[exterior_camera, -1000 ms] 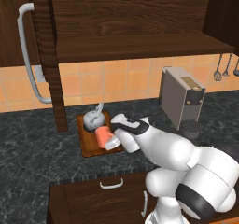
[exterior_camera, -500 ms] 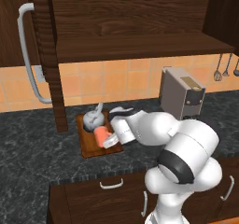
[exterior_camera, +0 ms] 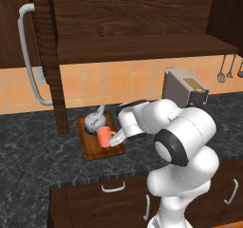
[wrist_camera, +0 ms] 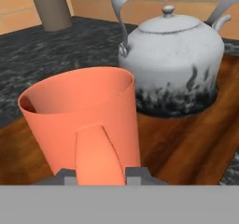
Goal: Pick the kettle from the counter and place it on the tray. Then pick the mug from the cabinet and place it on the tray. Then close the cabinet doors.
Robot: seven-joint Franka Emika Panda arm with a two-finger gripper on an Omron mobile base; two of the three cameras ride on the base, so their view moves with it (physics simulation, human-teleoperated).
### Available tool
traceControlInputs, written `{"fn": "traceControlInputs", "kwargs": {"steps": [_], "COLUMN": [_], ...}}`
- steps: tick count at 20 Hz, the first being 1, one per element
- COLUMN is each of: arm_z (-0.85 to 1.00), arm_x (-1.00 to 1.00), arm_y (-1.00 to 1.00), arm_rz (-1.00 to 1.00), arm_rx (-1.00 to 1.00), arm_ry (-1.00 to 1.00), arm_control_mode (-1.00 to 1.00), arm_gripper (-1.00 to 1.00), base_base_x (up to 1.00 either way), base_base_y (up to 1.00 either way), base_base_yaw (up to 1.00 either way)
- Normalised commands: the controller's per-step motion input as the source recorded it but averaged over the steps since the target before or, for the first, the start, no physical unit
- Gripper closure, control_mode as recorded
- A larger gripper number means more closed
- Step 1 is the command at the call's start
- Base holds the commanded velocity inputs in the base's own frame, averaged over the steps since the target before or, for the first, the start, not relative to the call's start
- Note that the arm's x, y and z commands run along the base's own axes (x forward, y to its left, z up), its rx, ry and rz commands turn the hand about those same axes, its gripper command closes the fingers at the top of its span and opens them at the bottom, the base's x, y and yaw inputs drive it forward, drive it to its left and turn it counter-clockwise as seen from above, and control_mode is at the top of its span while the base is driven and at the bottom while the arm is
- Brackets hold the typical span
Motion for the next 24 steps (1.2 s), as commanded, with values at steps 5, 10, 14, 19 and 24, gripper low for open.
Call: {"fn": "traceControlInputs", "kwargs": {"steps": [5, 10, 14, 19, 24], "arm_z": [-0.06, 0.12, 0.4, 0.58, 0.88], "arm_x": [-0.12, -0.09, -0.18, -0.15, -0.51], "arm_y": [0.2, -0.02, -0.02, -0.11, -0.09], "arm_rz": [0.0, 0.0, 0.0, 0.0, -0.01], "arm_rx": [0.0, -0.02, 0.0, 0.0, 0.0], "arm_ry": [0.0, 0.0, 0.04, 0.05, 0.04], "arm_control_mode": [-1.0, -1.0, -1.0, -1.0, -1.0], "arm_gripper": [-1.0, -1.0, -1.0, -1.0, -1.0], "base_base_x": [0.0, 0.0, 0.0, 0.0, 0.0], "base_base_y": [0.0, 0.0, 0.0, 0.0, 0.0], "base_base_yaw": [0.0, 0.0, 0.0, 0.0, 0.0]}}
